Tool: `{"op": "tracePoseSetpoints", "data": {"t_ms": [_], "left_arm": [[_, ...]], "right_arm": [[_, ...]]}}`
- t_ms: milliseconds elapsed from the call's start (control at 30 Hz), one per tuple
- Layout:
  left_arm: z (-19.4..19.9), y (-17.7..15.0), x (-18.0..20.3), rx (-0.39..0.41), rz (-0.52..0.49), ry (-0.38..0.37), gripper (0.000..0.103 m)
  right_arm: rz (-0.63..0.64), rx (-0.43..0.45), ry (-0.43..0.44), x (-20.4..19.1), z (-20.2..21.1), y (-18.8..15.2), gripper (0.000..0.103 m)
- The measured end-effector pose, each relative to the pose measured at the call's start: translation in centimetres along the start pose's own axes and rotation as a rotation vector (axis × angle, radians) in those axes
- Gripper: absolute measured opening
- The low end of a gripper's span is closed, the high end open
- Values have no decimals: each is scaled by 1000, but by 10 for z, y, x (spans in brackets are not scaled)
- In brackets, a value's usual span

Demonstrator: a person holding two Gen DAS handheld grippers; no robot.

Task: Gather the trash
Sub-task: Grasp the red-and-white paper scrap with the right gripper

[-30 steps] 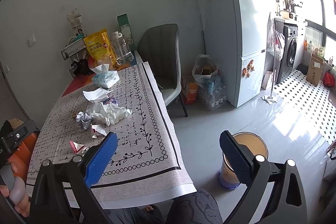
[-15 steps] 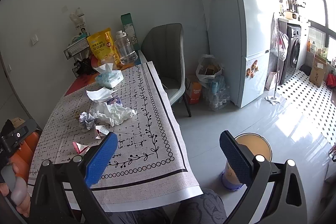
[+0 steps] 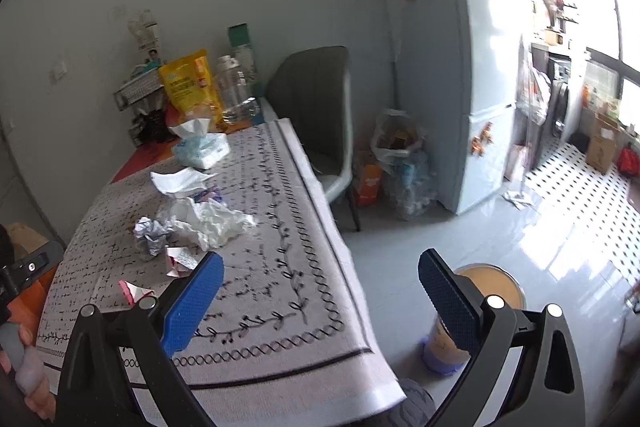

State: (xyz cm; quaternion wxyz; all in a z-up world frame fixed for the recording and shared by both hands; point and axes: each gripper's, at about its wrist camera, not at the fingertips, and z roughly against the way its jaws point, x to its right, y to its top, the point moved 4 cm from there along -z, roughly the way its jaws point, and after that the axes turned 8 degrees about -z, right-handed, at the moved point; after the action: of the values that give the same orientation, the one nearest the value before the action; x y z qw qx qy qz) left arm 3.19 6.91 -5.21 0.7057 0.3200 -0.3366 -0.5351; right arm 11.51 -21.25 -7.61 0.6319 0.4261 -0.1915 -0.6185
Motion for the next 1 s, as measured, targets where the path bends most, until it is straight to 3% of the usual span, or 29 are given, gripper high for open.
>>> {"op": "tracePoseSetpoints", "data": {"t_ms": [67, 300, 500, 633, 733, 800, 833, 867, 1000], "left_arm": [[-7, -3, -10, -16, 15, 11, 98], [-50, -15, -36, -118, 74, 15, 82], [-91, -32, -46, -212, 102, 53, 71], [-112, -46, -50, -266, 119, 71, 69], [-120, -51, -51, -279, 119, 81, 63], [-121, -51, -49, -279, 97, 103, 46], [-121, -51, -51, -285, 94, 115, 23], [-122, -52, -54, -295, 100, 120, 9], [-112, -49, -65, -276, 113, 121, 3]], "right_arm": [[11, -2, 10, -5, -8, -2, 96], [6, -87, 80, -24, -47, -13, 96], [17, -125, 76, -18, -65, -20, 96], [34, -147, 70, -10, -78, -25, 96], [59, -176, 61, -10, -88, -27, 95], [81, -203, 68, -14, -95, -28, 96], [94, -214, 75, -17, -98, -29, 96], [106, -224, 83, -21, -101, -30, 96], [162, -256, 137, -51, -110, -37, 95]]}}
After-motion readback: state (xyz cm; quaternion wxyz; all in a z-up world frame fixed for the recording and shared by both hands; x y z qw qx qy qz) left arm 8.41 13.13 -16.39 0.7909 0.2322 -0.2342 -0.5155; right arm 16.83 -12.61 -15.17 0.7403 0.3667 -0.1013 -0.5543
